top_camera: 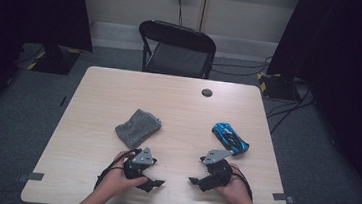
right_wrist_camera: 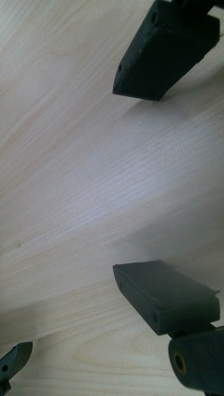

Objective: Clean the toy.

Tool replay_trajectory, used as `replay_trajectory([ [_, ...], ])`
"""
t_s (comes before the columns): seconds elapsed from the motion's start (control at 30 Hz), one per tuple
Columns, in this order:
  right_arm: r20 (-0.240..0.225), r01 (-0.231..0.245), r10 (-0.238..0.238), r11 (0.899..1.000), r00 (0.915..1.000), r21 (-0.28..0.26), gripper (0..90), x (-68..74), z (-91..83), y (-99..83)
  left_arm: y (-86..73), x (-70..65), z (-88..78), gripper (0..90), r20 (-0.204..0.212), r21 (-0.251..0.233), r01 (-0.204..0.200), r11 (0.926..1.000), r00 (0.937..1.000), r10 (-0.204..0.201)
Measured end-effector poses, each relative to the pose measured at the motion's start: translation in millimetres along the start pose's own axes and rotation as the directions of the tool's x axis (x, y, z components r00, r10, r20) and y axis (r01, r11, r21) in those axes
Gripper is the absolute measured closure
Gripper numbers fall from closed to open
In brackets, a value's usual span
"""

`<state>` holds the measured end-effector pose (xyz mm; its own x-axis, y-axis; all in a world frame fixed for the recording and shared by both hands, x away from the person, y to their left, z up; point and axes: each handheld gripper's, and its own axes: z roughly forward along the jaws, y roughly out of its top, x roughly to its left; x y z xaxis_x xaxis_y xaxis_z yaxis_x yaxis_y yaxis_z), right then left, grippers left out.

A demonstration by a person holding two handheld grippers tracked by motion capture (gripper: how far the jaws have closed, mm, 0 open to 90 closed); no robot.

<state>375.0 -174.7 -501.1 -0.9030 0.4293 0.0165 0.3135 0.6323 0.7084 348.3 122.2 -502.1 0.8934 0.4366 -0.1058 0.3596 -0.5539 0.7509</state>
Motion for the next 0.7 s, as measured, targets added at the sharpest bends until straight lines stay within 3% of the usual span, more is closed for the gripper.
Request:
replay_trajectory([
  [0.27,0.001,-0.001,0.001,1.0,1.0,-0.02,10.0,-0.6,0.5,-2.4,0.5,-5.3,1.9,14.8,-0.032,0.024,-0.044,0.9987,0.9985,0.045],
  [0.3,0.001,-0.001,0.001,1.0,1.0,-0.019,10.0,-0.5,0.5,-2.4,0.8,-6.0,2.2,14.8,-0.036,0.033,-0.065,0.9974,0.9972,0.066],
  [0.7,0.001,-0.002,0.002,1.0,1.0,-0.019,9.9,-0.5,0.5,-2.4,1.0,-7.1,2.7,13.5,-0.047,0.036,-0.064,0.9973,0.9968,0.065],
])
